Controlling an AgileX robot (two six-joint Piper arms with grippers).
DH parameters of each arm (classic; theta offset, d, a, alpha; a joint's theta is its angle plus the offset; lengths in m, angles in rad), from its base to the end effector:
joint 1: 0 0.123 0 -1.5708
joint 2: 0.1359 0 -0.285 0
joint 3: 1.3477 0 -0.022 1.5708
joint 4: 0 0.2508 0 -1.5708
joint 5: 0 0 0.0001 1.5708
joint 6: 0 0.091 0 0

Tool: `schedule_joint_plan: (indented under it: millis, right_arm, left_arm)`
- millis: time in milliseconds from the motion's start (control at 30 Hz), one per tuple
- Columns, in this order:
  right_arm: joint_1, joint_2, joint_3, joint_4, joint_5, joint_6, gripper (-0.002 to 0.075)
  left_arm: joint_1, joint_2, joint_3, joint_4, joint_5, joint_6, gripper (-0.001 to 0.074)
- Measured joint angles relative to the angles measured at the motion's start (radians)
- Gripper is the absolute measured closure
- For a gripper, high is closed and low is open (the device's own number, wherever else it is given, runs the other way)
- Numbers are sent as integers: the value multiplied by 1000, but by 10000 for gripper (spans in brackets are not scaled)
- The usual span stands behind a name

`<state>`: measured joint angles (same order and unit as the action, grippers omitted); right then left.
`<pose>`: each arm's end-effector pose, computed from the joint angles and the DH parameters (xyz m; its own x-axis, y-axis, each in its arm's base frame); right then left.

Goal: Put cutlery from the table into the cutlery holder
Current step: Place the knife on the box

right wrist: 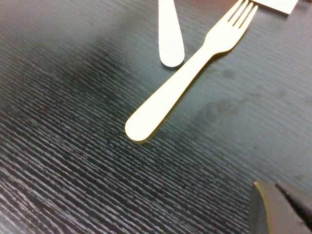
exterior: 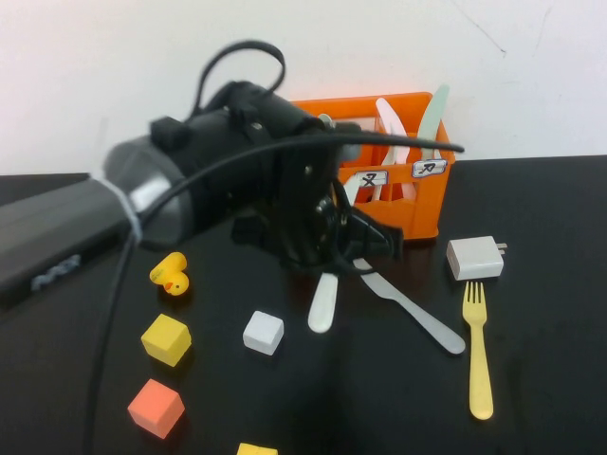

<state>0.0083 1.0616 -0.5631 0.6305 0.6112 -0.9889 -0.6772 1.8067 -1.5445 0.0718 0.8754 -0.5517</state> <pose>0.1858 0.0324 0.2398 -0.6279 -0.4147 -0.6586 -0.5378 0.8429 -0.0179 0.3145 -0.2464 0.2877 -0.8838 0.0900 -0.4591 0.2014 0.9590 -0.1996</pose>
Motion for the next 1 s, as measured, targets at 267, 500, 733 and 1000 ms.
schedule_joint_plan:
  millis: [267, 500, 733, 1000]
  right_arm:
    - [0, 0, 0, 2, 0, 0, 729]
    - [0, 0, 0, 11, 0, 0, 729]
    - [0, 0, 0, 28, 0, 0, 729]
    - [0, 0, 0, 39, -4, 0, 729]
  left_arm:
    - [0, -72, 0, 50, -80, -2, 630]
    - [0, -84, 0, 134, -260, -5, 630]
    - [38, -85, 0, 161, -533, -63, 630]
    - [108, -46, 0, 167, -848, -122, 630]
